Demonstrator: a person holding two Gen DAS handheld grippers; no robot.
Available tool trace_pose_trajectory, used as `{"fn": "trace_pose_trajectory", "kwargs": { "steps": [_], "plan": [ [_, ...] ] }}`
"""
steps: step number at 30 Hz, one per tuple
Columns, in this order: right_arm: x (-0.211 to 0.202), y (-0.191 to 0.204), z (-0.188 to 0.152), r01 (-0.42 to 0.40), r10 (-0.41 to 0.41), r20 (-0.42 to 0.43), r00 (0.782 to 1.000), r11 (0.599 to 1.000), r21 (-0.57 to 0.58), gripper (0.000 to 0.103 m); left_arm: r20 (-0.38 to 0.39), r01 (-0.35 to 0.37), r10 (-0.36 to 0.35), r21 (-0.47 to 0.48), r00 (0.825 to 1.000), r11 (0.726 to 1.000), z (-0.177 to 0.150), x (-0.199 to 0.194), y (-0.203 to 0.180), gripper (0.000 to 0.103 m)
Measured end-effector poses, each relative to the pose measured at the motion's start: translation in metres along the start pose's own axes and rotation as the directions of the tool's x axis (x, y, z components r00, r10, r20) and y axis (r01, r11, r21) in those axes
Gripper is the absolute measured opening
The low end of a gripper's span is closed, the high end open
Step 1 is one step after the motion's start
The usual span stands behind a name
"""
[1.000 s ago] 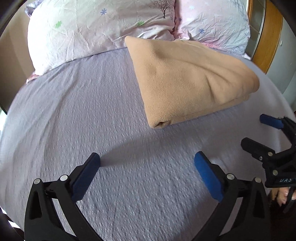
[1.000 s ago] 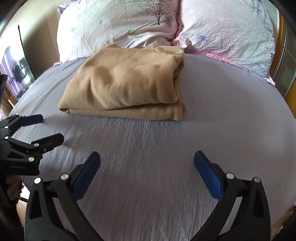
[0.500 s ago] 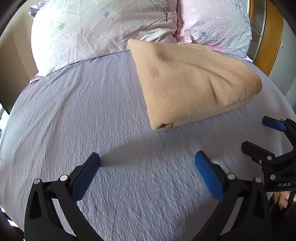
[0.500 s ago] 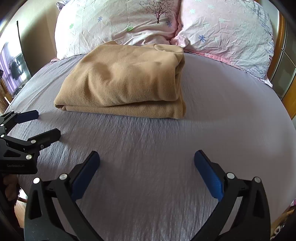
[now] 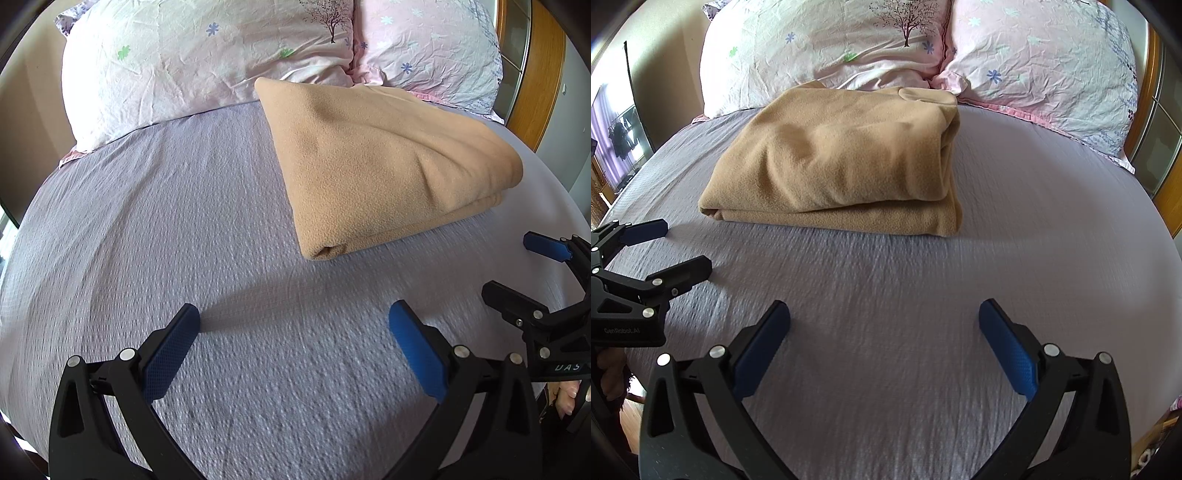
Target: Fold small clothes
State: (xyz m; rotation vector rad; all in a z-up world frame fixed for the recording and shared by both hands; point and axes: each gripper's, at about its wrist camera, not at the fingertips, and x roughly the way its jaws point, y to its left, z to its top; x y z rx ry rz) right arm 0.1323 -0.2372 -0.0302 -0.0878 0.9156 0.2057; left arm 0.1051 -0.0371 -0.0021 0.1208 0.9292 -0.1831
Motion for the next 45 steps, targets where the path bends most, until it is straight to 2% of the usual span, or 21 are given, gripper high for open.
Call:
{"fn": "trace_pose_trajectory", "kwargs": {
  "steps": [45],
  "plan": [
    [0.0005, 0.0006, 0.0011, 0.001, -0.001, 0.004, 1.0, 1.0, 0.003, 0.101, 0.018, -0.004, 0.005, -0.009, 1.0, 1.0, -0.001, -0.0005, 0.0002, 0.102]
  ]
}}
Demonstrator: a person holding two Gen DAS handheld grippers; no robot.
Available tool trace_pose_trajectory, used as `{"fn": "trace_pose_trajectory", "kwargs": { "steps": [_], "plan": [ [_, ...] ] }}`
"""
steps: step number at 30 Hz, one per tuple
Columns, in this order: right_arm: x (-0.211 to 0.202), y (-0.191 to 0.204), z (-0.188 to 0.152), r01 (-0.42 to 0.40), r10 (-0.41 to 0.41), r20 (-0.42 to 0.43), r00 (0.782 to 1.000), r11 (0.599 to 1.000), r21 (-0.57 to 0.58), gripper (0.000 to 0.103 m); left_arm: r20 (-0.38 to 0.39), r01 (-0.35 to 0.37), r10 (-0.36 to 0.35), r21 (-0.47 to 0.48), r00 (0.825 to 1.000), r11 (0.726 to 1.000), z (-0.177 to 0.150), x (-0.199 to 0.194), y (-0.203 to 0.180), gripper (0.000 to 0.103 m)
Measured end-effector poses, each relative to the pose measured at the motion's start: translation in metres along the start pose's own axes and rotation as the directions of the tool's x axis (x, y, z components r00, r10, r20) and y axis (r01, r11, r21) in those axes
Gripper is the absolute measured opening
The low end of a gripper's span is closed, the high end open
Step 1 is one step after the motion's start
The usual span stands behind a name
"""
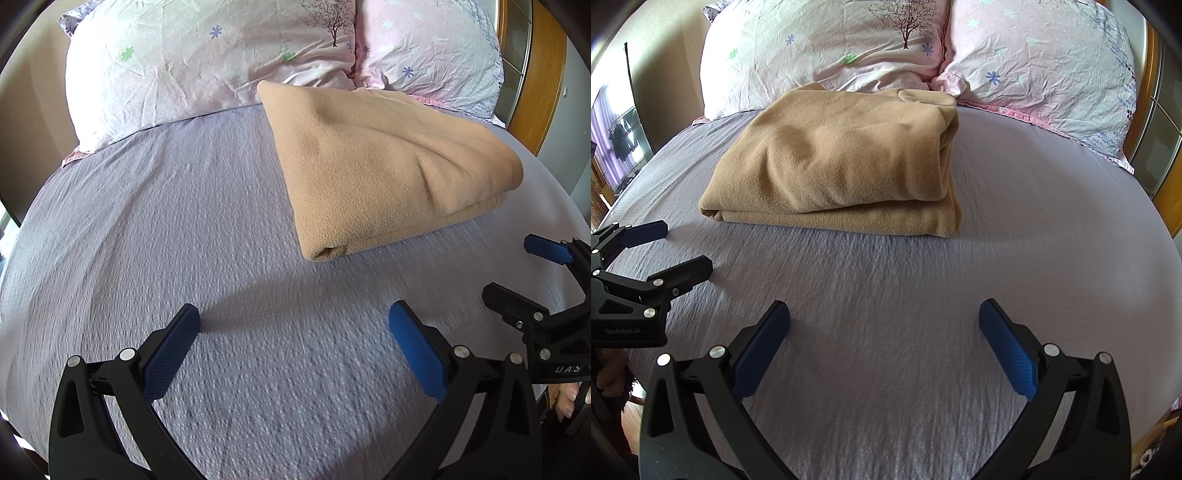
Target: Fold small clothes
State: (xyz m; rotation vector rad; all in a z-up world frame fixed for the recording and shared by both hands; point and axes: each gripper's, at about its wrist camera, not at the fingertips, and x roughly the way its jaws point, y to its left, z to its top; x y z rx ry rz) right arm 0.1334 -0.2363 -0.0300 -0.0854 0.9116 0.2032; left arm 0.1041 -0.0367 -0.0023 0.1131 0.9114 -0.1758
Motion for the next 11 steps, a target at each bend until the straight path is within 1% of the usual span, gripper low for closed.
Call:
{"fn": "trace_pose_trajectory", "kwargs": {
  "steps": [11],
  "plan": [
    [0.0001, 0.0005, 0.0007, 0.003, -0.003, -0.001, 1.0, 1.0, 0.003, 0.101, 0.008, -0.003, 0.003, -0.001, 1.0, 1.0, -0.0009, -0.0003, -0.0012, 0.102]
  ]
}}
